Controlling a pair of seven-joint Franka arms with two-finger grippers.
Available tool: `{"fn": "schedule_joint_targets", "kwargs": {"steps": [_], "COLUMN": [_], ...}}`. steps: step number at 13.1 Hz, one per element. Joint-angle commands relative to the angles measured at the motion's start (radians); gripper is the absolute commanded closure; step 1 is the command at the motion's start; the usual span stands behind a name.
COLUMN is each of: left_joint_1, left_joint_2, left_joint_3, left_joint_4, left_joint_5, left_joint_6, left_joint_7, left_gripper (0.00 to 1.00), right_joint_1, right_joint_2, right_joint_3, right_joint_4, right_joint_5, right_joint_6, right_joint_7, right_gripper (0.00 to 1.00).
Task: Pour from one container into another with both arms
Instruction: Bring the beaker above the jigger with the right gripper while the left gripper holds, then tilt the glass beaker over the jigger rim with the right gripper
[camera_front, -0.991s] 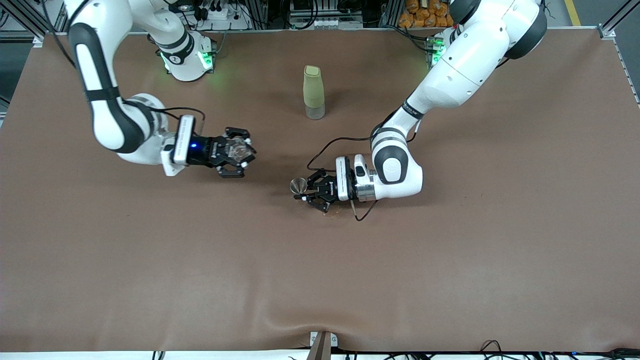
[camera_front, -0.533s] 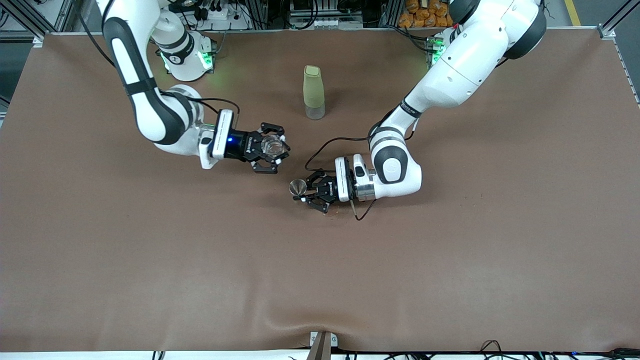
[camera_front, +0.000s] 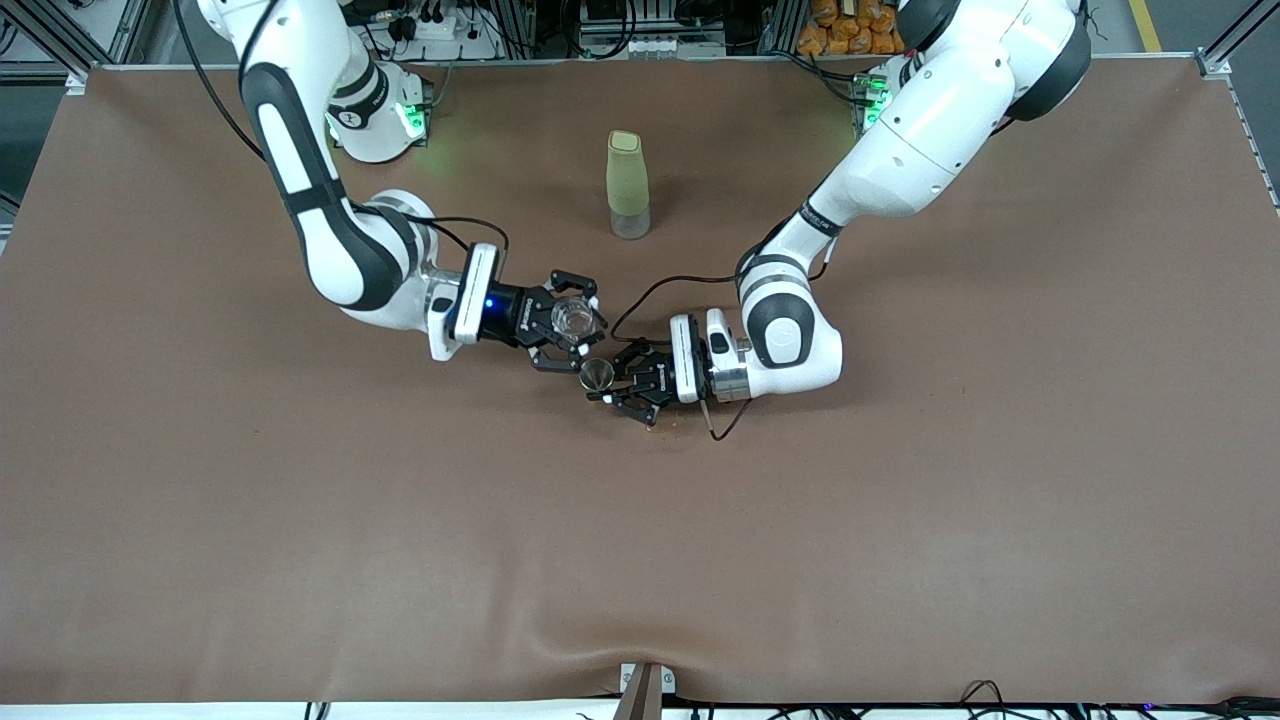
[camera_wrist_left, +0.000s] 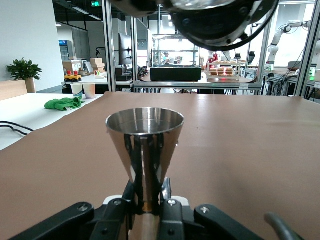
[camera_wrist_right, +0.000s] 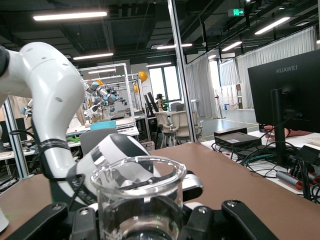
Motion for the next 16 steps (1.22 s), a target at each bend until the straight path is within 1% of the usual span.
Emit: {"fn": "schedule_joint_targets", "kwargs": {"steps": [1,8,16], "left_joint_1": [-0.006,0.0,0.002], "left_joint_2": [-0.001,0.012,0.029], "left_joint_3": [0.002,0.004,0.004], "left_joint_4": [-0.002,0.002,0.01], "left_joint_5": [-0.041,-0.036,-0.038], "left_joint_6": [0.012,0.012,0.012], "left_joint_7": [0.04,0.04,0.029], "left_gripper": [1.0,1.0,1.0], "right_joint_1": [-0.004,0.009,0.024], "right_joint_2": [0.071,0.076,0.061], "right_joint_3": [0.011,0.011,0.031], "right_joint_4": [0.074,0.024,-0.007], "right_joint_5": [0.035,0.036,0.038], "right_joint_6": [0.001,-0.005,-0.008], "right_joint_7": [0.012,0.006,-0.002], "right_gripper": [1.0,1.0,1.0]}}
